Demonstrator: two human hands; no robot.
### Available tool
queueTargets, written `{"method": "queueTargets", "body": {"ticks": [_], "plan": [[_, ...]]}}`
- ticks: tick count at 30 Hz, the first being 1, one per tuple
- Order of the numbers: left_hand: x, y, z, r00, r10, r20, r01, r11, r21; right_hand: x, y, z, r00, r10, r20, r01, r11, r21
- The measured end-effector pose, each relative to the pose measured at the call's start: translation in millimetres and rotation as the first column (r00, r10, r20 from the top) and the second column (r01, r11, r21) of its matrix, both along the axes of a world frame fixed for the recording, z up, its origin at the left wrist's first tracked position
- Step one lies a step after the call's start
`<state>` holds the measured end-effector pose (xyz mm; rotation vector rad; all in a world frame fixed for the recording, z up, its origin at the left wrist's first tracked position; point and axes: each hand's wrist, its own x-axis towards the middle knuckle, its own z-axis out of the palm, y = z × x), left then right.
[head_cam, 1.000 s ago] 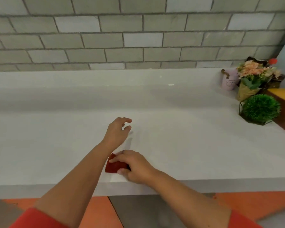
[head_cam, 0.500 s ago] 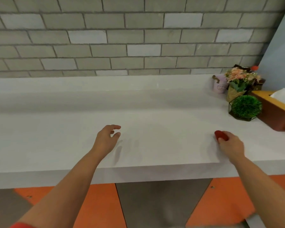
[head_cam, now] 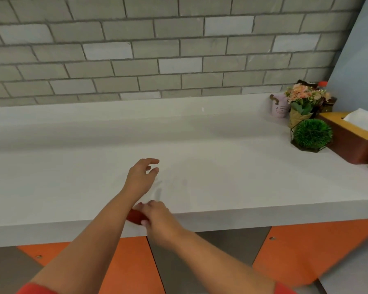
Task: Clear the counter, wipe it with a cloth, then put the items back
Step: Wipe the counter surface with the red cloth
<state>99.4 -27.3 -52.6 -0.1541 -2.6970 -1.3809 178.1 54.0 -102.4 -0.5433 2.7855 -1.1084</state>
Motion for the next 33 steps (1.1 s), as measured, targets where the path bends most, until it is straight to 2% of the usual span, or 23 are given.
{"method": "queueTargets", "body": {"ticks": [2, 4, 7, 8, 10, 12, 14, 16, 19, 22, 24, 26, 28, 31, 33], "plan": [[-6, -3, 4, 1.000, 0.026, -0.012, -0.026, 1.000, 0.018, -16, 34, 17, 0.994, -0.095, 0.061, 0.103, 0.984, -0.144], [-13, -5, 4, 0.999, 0.052, -0.017, -0.052, 0.998, 0.027, -40, 90, 30, 0.957, -0.289, 0.011, 0.286, 0.938, -0.196], [-22, -2, 0, 0.997, 0.073, 0.008, -0.074, 0.997, 0.030, -88, 191, 27, 0.773, -0.629, -0.087, 0.607, 0.772, -0.190], [-24, 2, -3, 0.997, 0.073, 0.023, -0.073, 0.997, 0.031, -104, 220, 21, 0.698, -0.713, -0.063, 0.701, 0.698, -0.147], [-29, 12, -8, 0.997, 0.066, 0.049, -0.068, 0.997, 0.036, -126, 260, 7, 0.589, -0.808, -0.009, 0.808, 0.588, 0.040], [-35, 23, -10, 0.997, 0.058, 0.059, -0.060, 0.997, 0.037, -138, 265, -2, 0.577, -0.816, -0.027, 0.795, 0.553, 0.249], [-45, 32, -10, 0.997, 0.057, 0.051, -0.059, 0.998, 0.033, -145, 239, -8, 0.649, -0.754, -0.095, 0.742, 0.601, 0.299], [-55, 39, -8, 0.997, 0.063, 0.040, -0.065, 0.997, 0.031, -150, 196, -17, 0.789, -0.595, -0.152, 0.613, 0.752, 0.241], [-71, 49, -7, 0.997, 0.070, 0.029, -0.071, 0.997, 0.038, -134, 127, -20, 0.959, -0.219, -0.179, 0.246, 0.958, 0.146], [-86, 53, -5, 0.997, 0.073, 0.020, -0.073, 0.997, 0.030, -117, 99, -5, 0.989, 0.138, -0.044, -0.135, 0.989, 0.065], [-96, 53, -5, 0.995, 0.098, 0.021, -0.098, 0.995, 0.035, -132, 116, 7, 0.980, 0.171, 0.100, -0.163, 0.983, -0.086], [-105, 54, -7, 0.991, 0.129, 0.025, -0.130, 0.991, 0.043, -163, 153, 17, 0.988, 0.052, 0.144, -0.014, 0.967, -0.255], [-114, 57, -9, 0.988, 0.148, 0.040, -0.149, 0.988, 0.043, -199, 202, 26, 0.975, -0.200, 0.092, 0.219, 0.923, -0.317], [-125, 67, -16, 0.987, 0.153, 0.051, -0.155, 0.987, 0.040, -250, 280, 29, 0.807, -0.590, 0.038, 0.575, 0.768, -0.283], [-131, 73, -21, 0.988, 0.143, 0.049, -0.145, 0.989, 0.032, -273, 320, 24, 0.692, -0.716, 0.089, 0.717, 0.668, -0.201]]}}
